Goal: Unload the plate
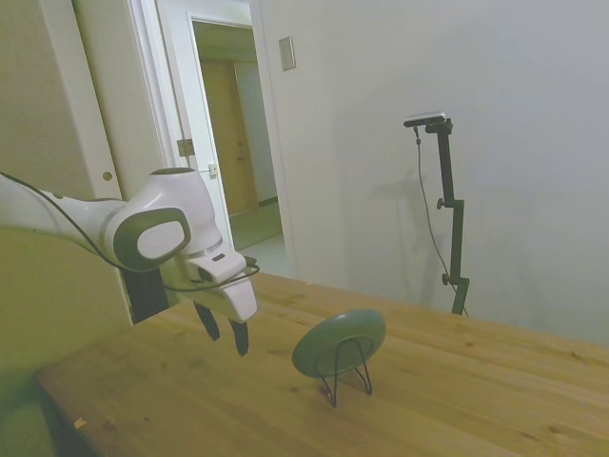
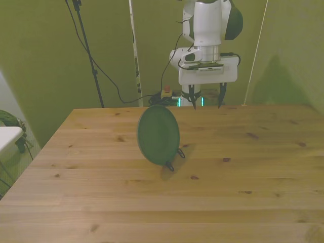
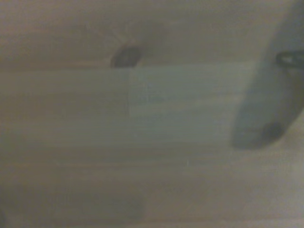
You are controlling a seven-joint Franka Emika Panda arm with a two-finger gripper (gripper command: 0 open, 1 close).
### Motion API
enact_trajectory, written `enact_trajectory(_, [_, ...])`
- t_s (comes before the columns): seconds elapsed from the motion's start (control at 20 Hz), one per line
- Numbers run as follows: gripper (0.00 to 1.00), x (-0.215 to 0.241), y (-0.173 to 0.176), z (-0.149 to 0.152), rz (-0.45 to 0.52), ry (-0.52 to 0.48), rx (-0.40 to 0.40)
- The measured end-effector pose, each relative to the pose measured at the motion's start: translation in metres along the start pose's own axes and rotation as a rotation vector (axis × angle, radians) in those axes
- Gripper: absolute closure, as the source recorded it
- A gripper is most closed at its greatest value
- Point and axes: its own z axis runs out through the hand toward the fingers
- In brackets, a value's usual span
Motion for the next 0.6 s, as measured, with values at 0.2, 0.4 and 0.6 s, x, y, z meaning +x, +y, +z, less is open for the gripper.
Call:
enact_trajectory(0.2, [0.0, 0.02, -0.024, -0.021, 0.031, 0.022, 0.026])
enact_trajectory(0.4, [0.0, 0.045, -0.047, -0.05, 0.077, 0.034, 0.049])
enact_trajectory(0.6, [0.0, 0.071, -0.065, -0.085, 0.135, 0.041, 0.057])
